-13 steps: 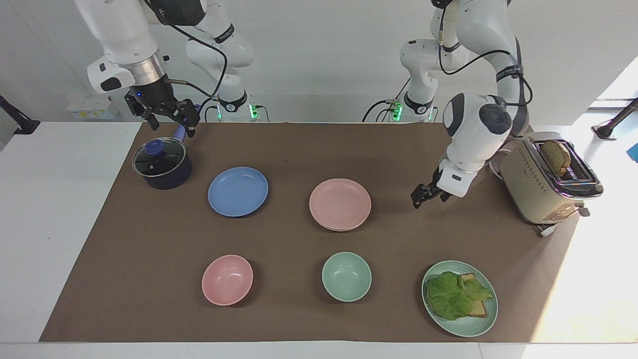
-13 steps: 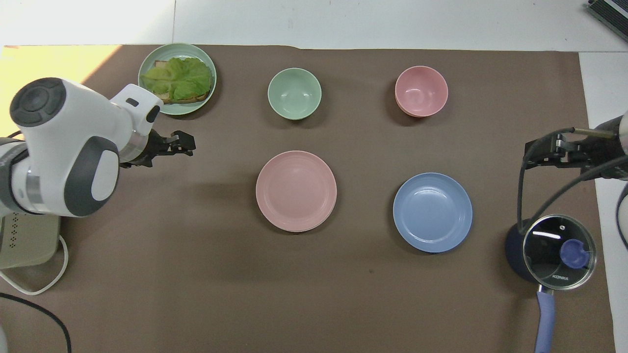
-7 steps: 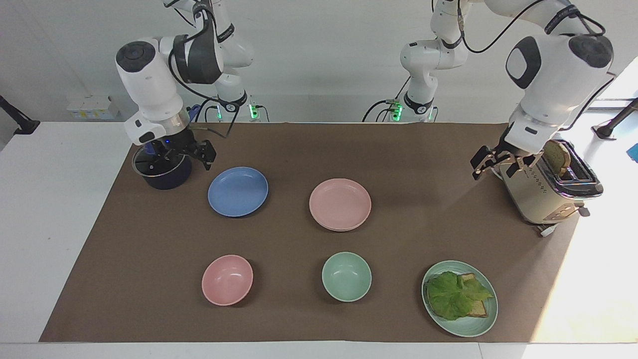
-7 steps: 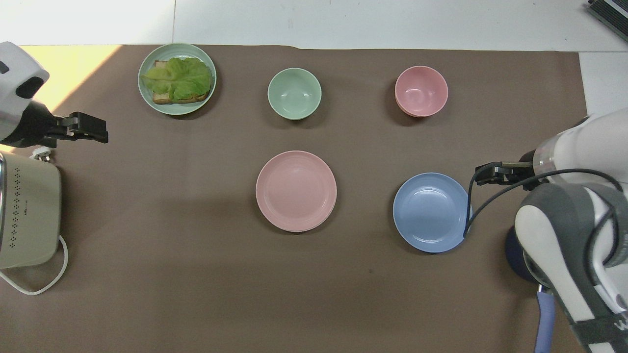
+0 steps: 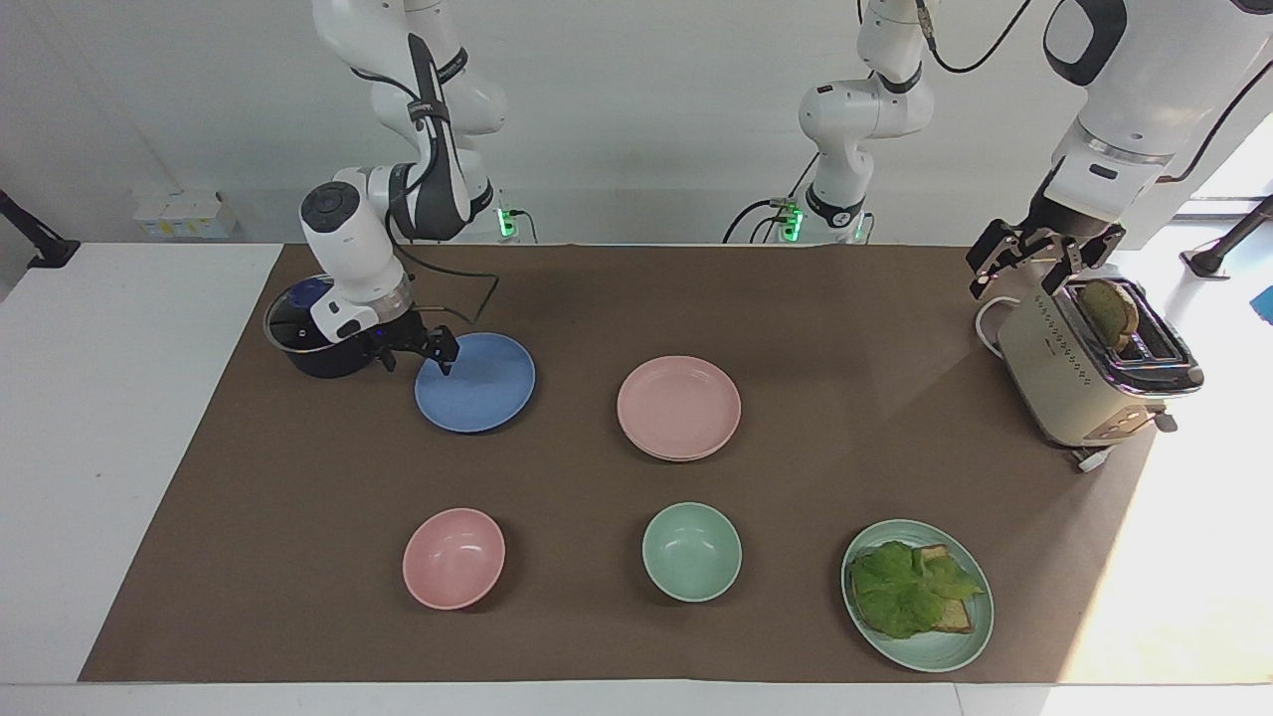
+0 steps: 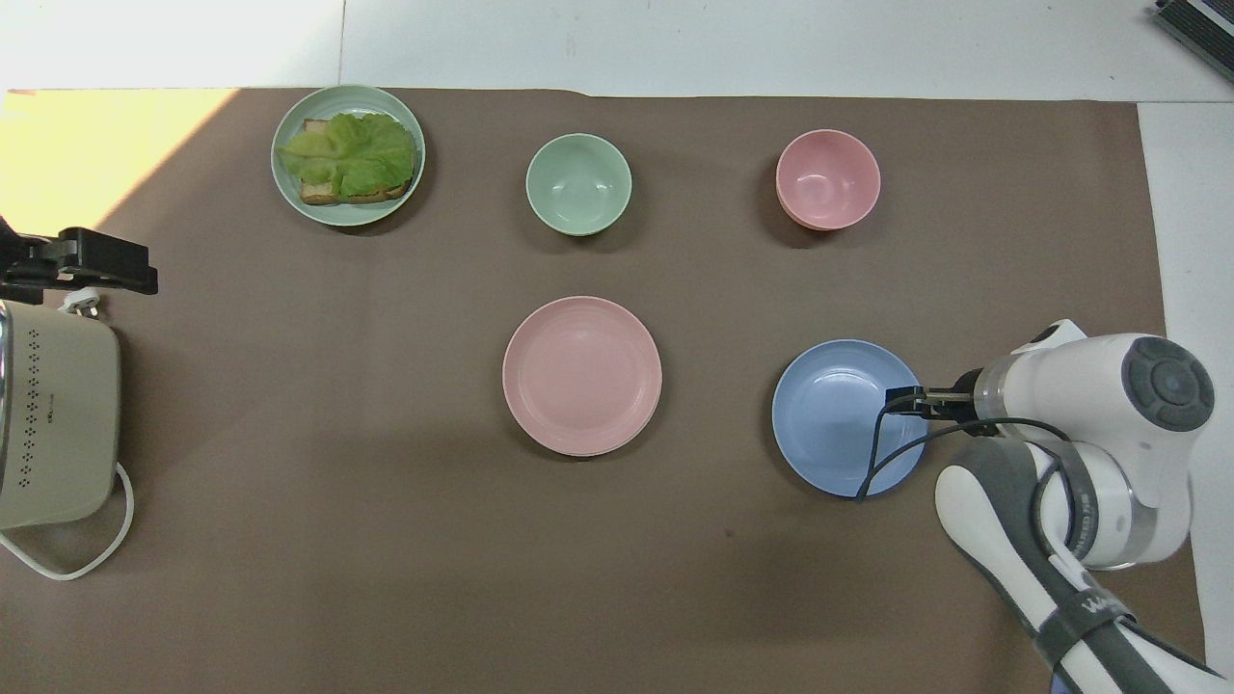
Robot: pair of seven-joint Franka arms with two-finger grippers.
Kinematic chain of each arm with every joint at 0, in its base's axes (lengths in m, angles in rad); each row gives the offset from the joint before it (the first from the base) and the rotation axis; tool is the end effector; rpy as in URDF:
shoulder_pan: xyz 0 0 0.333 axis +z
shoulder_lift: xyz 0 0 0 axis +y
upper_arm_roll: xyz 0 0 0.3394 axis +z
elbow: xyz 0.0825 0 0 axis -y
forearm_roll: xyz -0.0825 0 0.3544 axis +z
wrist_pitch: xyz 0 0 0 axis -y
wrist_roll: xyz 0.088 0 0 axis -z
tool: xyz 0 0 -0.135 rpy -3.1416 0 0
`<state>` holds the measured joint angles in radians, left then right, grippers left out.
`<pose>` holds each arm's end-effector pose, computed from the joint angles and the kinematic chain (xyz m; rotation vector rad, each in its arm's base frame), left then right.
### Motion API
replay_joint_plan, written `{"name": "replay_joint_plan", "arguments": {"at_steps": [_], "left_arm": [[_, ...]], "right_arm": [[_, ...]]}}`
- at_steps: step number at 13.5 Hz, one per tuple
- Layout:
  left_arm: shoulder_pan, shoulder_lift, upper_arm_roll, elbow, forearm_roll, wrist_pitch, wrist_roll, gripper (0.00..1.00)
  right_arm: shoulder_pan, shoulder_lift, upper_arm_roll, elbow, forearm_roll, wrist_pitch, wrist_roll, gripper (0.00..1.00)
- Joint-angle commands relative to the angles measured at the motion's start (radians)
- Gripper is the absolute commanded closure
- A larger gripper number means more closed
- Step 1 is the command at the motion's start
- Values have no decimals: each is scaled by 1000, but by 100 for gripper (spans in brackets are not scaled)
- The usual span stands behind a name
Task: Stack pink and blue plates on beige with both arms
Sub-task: 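Grasp the blue plate rim with the right gripper, then carry the blue plate with the right gripper onto the pink plate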
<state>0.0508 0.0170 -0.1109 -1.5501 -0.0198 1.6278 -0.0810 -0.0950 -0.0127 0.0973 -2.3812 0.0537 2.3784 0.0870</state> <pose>0.5373 -0.0343 0.6254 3.1141 0.0335 0.0921 0.4741 0.0027 0.3432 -3.0992 0.1914 -0.0128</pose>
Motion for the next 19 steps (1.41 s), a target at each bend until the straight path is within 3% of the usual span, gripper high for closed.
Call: {"name": "replay_joint_plan", "arguments": {"at_steps": [1,2,4,5,6,9,12,14,17,19], "left_arm": [[17,-3,-9,-1,15,-14,9,0],[17,-3,-9,-1,15,-14,9,0],[15,-3,-10,-1,15,-14,9,0],[15,-3,-10,-1,15,-14,9,0],[15,-3,-10,-1,15,-14,9,0],[17,-3,-9,-1,15,-14,9,0],[15,-3,-9,-1,15,-14,9,0],[17,-3,-9,-1,15,-14,9,0],[15,-3,-10,-1,15,-14,9,0],[17,-3,-9,-1,15,-14,9,0]], "right_arm": [[-20,7,4,-50,69,65,-39,19],[-20,8,4,-53,99,64,-49,42],[-26,17,4,-53,112,61,-56,55],[-25,19,4,-53,130,61,-56,75],[-25,19,4,-53,146,62,-58,100],[-14,7,5,-39,167,47,-41,100],[-2,-52,19,23,181,-57,26,100],[53,-50,21,130,183,-169,107,100],[188,-7,25,227,183,-162,334,100],[224,10,25,260,181,-160,378,100]]}}
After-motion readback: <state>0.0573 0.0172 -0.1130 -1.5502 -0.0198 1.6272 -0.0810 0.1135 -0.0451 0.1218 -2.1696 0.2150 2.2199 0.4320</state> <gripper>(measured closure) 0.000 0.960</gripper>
